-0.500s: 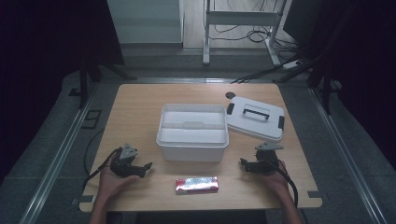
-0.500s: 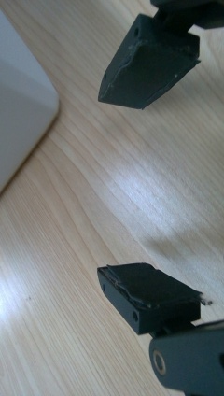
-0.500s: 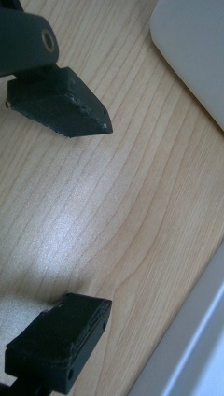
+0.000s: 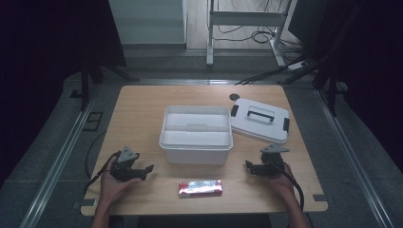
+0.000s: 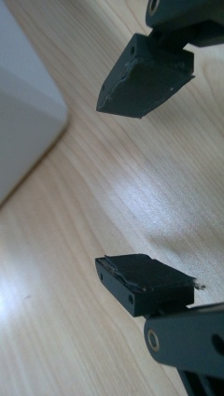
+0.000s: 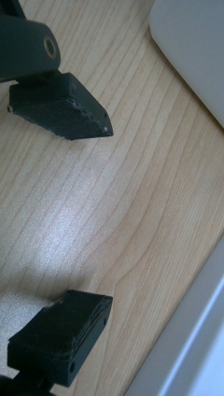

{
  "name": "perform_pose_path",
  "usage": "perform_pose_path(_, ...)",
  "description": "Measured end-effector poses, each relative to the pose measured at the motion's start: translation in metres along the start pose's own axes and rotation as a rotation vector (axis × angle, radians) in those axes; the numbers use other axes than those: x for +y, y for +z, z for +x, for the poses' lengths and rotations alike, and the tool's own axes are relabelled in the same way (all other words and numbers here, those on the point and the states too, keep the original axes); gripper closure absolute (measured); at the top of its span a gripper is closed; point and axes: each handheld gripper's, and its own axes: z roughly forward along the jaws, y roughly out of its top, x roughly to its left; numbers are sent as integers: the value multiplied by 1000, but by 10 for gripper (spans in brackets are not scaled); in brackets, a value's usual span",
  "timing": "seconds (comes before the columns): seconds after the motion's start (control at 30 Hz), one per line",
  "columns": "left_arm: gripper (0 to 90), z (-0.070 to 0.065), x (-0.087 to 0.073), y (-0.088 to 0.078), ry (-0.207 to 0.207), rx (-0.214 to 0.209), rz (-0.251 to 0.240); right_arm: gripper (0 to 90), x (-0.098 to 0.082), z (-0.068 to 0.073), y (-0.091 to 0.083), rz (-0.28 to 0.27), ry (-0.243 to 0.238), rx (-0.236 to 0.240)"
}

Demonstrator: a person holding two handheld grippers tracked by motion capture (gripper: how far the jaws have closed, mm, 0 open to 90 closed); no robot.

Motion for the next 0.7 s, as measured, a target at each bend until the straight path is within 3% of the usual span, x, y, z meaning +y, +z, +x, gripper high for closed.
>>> perform_pose_path(0.1,212,-1,0,-9,31,-27,-32,159,0,0,0,-1,0,3)
perform_pose_path(0.2,261,-2,10,-18,67,-24,-75,165,-1,-1,-1,-3,-1,3)
perform_pose_path(0.37,261,-2,25,-27,118,-23,-125,168,-1,-1,-1,-4,1,0)
perform_pose_path(0.47,262,1,35,-31,129,-48,-145,171,-1,-1,-1,-5,3,-2)
perform_pose_path(0.5,261,3,44,-34,116,-84,-153,174,-1,0,-1,-6,5,-4)
perform_pose_path(0.6,266,4,55,-37,117,-101,-157,176,-1,-1,-1,-6,5,-4)
perform_pose_path(0.63,279,5,67,-42,130,-136,-169,177,-1,-1,-1,-6,5,-5)
perform_pose_path(0.7,303,5,76,-46,141,-150,-179,178,-1,-1,-1,-6,6,-6)
